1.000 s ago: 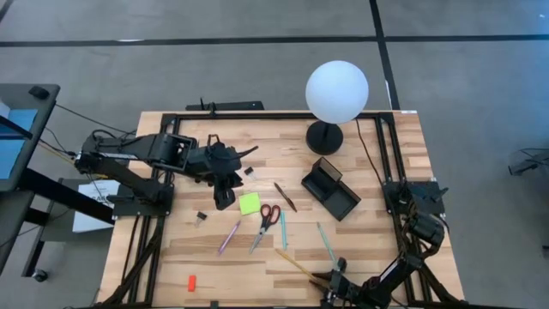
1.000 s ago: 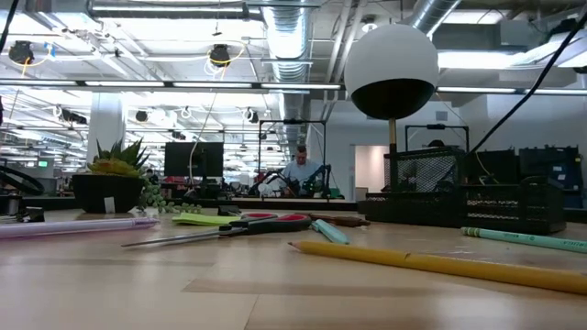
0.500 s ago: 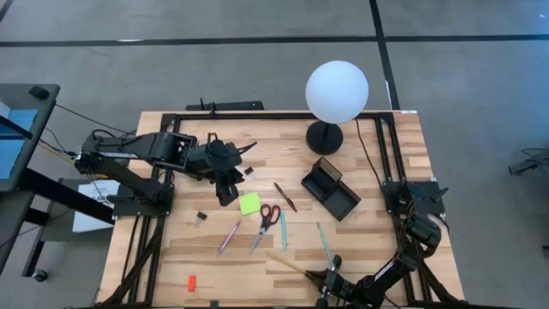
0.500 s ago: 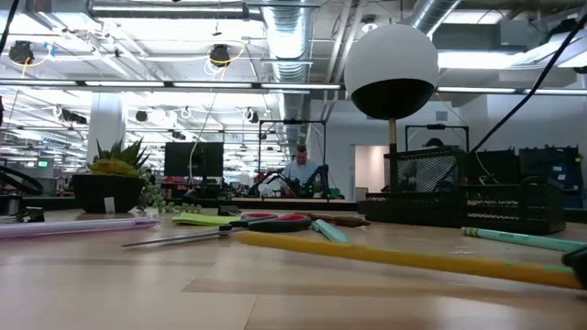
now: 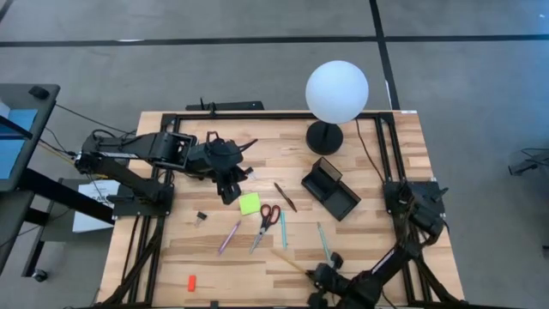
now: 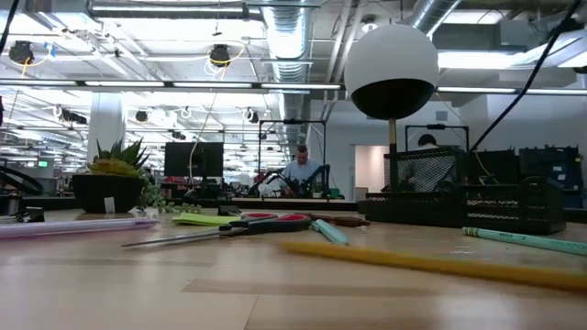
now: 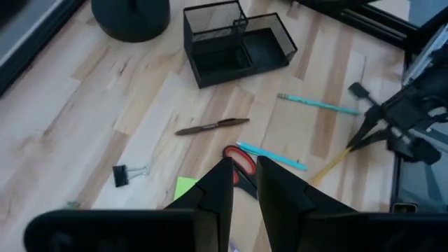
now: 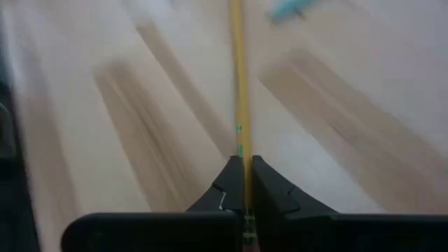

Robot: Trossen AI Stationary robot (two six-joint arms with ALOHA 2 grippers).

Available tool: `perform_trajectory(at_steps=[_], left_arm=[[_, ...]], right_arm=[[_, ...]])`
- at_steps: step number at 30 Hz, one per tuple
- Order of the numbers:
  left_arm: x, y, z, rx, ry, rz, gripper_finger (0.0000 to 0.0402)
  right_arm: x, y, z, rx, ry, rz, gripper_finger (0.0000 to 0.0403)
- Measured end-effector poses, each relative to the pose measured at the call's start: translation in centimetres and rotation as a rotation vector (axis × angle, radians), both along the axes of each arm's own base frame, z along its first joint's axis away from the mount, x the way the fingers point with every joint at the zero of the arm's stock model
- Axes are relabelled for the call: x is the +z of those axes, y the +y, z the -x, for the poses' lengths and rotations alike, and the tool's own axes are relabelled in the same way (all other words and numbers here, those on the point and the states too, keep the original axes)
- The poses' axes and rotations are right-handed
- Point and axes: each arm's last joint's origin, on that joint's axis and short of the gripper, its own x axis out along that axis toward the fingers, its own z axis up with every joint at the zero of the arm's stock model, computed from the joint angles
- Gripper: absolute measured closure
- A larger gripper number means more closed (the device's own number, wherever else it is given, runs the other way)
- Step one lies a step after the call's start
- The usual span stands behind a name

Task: Pick and place office supplies into organizer
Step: Put the yellow pencil into the black desk organizer

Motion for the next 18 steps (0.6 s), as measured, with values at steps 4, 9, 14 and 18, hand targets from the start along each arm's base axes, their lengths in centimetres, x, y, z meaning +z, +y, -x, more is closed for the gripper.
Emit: perform_trajectory(at_steps=[4, 9, 14, 18], left_arm=[[0.0, 0.1, 0.0, 0.005, -0.002, -0.035, 0.0345], [0.0, 0.1, 0.0, -0.018, 0.002, -0.067, 0.0345], [0.0, 0.1, 0.0, -0.071, 0.012, -0.117, 0.0345], [0.0, 0.1, 0.0, -0.108, 0.020, -0.152, 0.0345]], right_arm=[[4.1, -2.0, 0.6, 0.016, 0.172, 0.001, 0.0398], [10.2, -5.6, 1.4, -0.028, 0.256, 0.033, 0.0397], [16.1, -9.0, 2.8, -0.024, 0.232, 0.028, 0.0399], [19.8, -12.0, 3.8, -0.030, 0.209, -0.009, 0.0400]])
